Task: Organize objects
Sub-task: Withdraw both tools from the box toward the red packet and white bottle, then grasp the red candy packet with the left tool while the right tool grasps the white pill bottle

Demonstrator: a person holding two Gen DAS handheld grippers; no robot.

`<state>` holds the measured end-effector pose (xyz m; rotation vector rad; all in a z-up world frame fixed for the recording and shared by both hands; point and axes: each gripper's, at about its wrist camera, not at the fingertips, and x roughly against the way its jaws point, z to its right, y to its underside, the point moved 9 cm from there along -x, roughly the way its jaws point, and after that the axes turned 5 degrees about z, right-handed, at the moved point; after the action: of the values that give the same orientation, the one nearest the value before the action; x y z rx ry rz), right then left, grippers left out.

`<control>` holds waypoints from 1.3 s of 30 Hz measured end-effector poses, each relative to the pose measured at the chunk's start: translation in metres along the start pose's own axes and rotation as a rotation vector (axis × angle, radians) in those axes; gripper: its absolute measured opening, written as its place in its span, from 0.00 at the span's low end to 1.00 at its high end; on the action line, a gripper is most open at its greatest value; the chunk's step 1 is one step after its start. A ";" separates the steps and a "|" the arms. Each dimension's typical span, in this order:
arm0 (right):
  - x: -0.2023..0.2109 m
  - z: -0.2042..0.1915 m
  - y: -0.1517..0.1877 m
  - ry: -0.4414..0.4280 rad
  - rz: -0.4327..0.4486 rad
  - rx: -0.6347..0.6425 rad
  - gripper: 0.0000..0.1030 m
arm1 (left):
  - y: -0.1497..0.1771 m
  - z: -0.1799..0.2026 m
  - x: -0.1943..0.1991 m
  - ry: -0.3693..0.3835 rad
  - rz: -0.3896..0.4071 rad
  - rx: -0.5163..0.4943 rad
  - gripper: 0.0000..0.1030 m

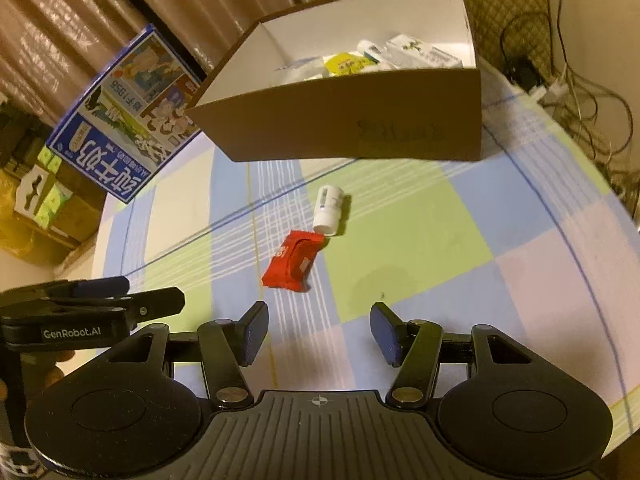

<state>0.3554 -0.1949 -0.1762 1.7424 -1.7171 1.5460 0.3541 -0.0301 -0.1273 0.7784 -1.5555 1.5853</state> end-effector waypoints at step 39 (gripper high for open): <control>-0.014 0.063 -0.002 0.057 0.013 -0.012 0.86 | 0.025 0.027 -0.065 0.025 -0.042 0.030 0.89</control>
<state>0.3916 -0.2352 -0.2117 1.6682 -1.7111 1.5714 0.3642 -0.0625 -0.1940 0.8000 -1.4911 1.5850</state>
